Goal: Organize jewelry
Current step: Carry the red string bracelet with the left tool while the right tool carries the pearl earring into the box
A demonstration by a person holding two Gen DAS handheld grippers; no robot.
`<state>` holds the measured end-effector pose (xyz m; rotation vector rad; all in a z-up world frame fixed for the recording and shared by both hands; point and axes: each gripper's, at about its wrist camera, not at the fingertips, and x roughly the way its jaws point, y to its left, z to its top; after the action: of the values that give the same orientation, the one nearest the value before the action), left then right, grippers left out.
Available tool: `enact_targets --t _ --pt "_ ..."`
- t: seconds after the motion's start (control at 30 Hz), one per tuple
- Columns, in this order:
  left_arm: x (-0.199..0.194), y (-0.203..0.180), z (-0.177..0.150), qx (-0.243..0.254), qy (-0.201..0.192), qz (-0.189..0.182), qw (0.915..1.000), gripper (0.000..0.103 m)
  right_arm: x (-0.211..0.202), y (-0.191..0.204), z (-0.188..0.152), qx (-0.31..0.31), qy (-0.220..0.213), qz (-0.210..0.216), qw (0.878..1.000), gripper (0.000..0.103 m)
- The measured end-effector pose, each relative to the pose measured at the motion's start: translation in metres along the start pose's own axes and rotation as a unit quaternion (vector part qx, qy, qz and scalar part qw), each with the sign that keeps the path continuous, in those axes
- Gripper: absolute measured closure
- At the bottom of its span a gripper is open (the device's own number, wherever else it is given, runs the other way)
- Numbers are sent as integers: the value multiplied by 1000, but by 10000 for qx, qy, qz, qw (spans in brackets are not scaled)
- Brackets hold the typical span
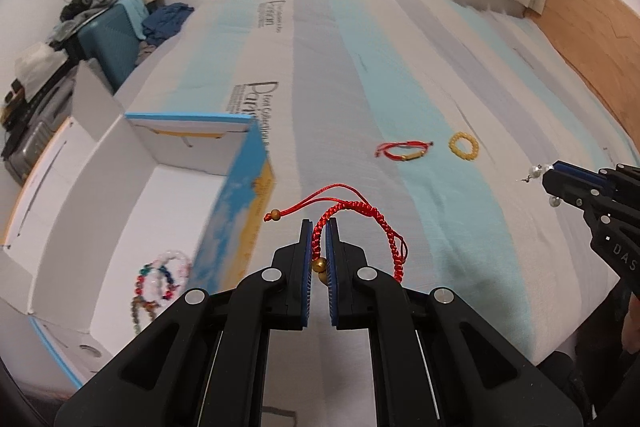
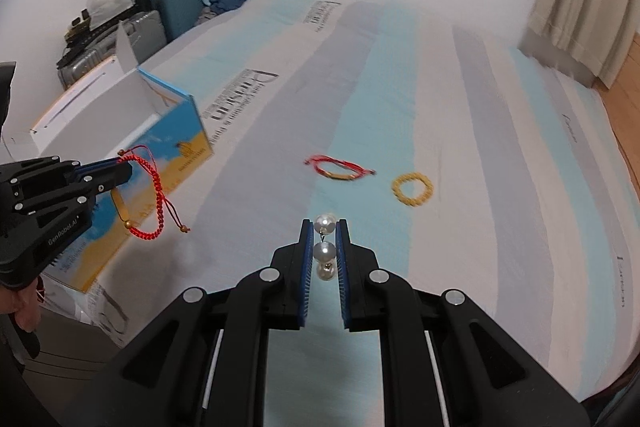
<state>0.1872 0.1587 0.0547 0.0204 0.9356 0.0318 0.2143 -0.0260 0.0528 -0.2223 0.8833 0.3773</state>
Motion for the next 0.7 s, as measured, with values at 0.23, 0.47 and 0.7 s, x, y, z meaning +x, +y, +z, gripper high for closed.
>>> enact_targets --t 0.23,0.47,0.7 --pt "-23 39 -4 -148 -112 155 9997 97 -6 48 24 -203 -130 190 9995 93" --pt "-37 92 -14 -415 -125 286 9987 97 -5 106 44 -503 -193 409 9977 93" --pt "-43 140 -25 -645 -97 418 9970 97 5 158 61 -786 -198 596 9949 93"
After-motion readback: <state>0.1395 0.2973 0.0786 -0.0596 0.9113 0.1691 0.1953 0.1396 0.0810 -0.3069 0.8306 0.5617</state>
